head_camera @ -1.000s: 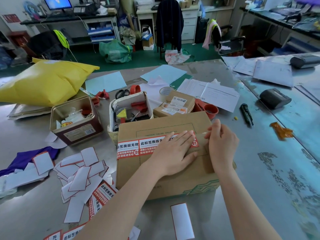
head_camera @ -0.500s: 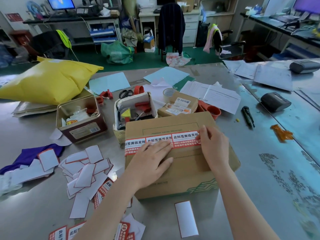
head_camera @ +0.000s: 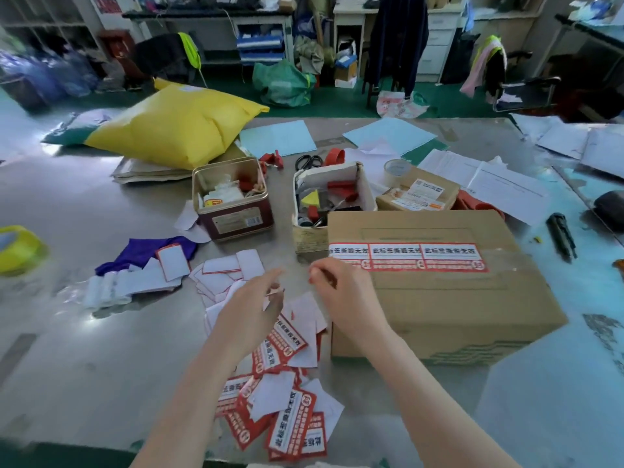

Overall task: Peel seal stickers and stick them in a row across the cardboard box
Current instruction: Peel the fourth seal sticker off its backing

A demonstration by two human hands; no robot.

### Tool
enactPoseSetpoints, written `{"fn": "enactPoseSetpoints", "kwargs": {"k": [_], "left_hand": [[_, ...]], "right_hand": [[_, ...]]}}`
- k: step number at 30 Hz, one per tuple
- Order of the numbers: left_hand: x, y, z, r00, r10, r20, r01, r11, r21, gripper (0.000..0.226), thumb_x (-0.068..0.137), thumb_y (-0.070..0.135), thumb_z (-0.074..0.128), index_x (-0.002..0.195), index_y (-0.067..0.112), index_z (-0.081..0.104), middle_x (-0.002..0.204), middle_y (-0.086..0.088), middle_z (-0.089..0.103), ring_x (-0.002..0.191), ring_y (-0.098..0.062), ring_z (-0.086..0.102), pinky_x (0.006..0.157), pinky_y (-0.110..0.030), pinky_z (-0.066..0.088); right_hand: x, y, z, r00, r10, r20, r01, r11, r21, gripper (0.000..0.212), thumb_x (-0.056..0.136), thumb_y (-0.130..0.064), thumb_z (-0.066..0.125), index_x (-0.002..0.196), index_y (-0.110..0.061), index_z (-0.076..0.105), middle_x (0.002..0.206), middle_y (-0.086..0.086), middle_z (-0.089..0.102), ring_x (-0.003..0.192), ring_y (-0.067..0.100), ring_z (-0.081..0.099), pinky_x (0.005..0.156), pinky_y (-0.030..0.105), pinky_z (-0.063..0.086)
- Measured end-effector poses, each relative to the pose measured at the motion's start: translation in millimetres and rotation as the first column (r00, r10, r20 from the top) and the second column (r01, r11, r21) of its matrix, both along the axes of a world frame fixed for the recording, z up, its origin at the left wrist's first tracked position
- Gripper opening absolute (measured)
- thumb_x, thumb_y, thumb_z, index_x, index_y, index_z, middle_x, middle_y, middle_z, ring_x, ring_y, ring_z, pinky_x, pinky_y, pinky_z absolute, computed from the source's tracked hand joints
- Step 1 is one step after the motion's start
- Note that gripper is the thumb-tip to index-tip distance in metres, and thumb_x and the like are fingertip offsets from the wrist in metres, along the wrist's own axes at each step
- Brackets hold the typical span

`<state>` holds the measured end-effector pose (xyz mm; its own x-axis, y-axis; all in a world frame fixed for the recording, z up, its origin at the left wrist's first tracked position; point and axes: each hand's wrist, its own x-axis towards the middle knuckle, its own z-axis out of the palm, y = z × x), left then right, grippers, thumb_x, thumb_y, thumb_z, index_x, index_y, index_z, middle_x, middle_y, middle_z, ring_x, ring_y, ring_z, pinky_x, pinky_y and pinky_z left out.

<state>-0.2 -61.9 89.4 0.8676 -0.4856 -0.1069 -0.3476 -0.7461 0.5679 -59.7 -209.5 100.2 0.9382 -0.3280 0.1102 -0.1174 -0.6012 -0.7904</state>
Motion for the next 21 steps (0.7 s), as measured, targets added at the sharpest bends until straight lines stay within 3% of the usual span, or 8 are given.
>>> {"fn": "enactPoseSetpoints", "kwargs": {"k": [5, 8, 10, 14, 21], "left_hand": [[6.4, 30.7, -27.6, 0.987, 0.11, -0.117, -0.101, 0.992, 0.081, 0.043, 0.094, 0.018, 0.047, 0.136, 0.028, 0.04, 0.124, 0.002, 0.06, 0.106, -0.012, 0.057, 0.082, -0.02, 0.041], [6.9, 38.7, -51.2, 0.958, 0.168, -0.233, -0.145, 0.983, 0.113, 0.042, 0.092, 0.014, 0.049, 0.134, 0.023, 0.044, 0.124, -0.002, 0.06, 0.099, -0.015, 0.06, 0.083, -0.024, 0.05], [5.4, 39.5, -63.5, 0.934, 0.195, -0.3, -0.162, 0.978, 0.131, 0.041, 0.092, 0.013, 0.048, 0.133, 0.021, 0.045, 0.128, -0.004, 0.058, 0.103, -0.019, 0.06, 0.083, -0.027, 0.05], [1.3, 36.4, -82.4, 0.918, 0.164, -0.361, -0.12, 0.983, 0.142, 0.041, 0.092, 0.011, 0.044, 0.132, 0.02, 0.046, 0.136, -0.004, 0.052, 0.119, -0.021, 0.053, 0.089, -0.026, 0.044], [6.7, 29.2, -92.2, 0.92, 0.077, -0.383, -0.03, 0.991, 0.129, 0.045, 0.092, 0.003, 0.041, 0.136, 0.016, 0.041, 0.137, -0.009, 0.051, 0.122, -0.024, 0.052, 0.093, -0.029, 0.044]], "right_hand": [[9.8, 50.3, -20.0, 0.994, 0.096, -0.055, -0.093, 0.995, 0.04, 0.022, 0.096, -0.019, 0.046, 0.104, -0.014, 0.067, 0.094, 0.002, 0.07, 0.078, 0.013, 0.061, 0.07, 0.026, 0.051], [12.8, 65.8, -45.6, 0.968, 0.116, -0.221, -0.089, 0.988, 0.127, 0.025, 0.097, -0.017, 0.043, 0.112, -0.014, 0.064, 0.103, 0.001, 0.068, 0.069, 0.002, 0.053, 0.057, 0.012, 0.04], [12.9, 66.9, -63.9, 0.945, 0.093, -0.314, -0.048, 0.988, 0.148, 0.026, 0.097, -0.017, 0.042, 0.113, -0.014, 0.063, 0.106, 0.002, 0.067, 0.071, 0.003, 0.053, 0.056, 0.012, 0.036], [10.9, 63.1, -90.4, 0.9, 0.053, -0.432, 0.007, 0.991, 0.135, 0.027, 0.095, -0.019, 0.046, 0.117, -0.011, 0.059, 0.116, 0.004, 0.064, 0.09, 0.01, 0.056, 0.067, 0.018, 0.042], [16.3, 63.4, -121.0, 0.854, 0.002, -0.52, 0.016, 0.999, 0.03, 0.033, 0.09, -0.031, 0.058, 0.118, -0.013, 0.055, 0.117, 0.005, 0.062, 0.098, 0.014, 0.062, 0.071, 0.022, 0.05]]}}
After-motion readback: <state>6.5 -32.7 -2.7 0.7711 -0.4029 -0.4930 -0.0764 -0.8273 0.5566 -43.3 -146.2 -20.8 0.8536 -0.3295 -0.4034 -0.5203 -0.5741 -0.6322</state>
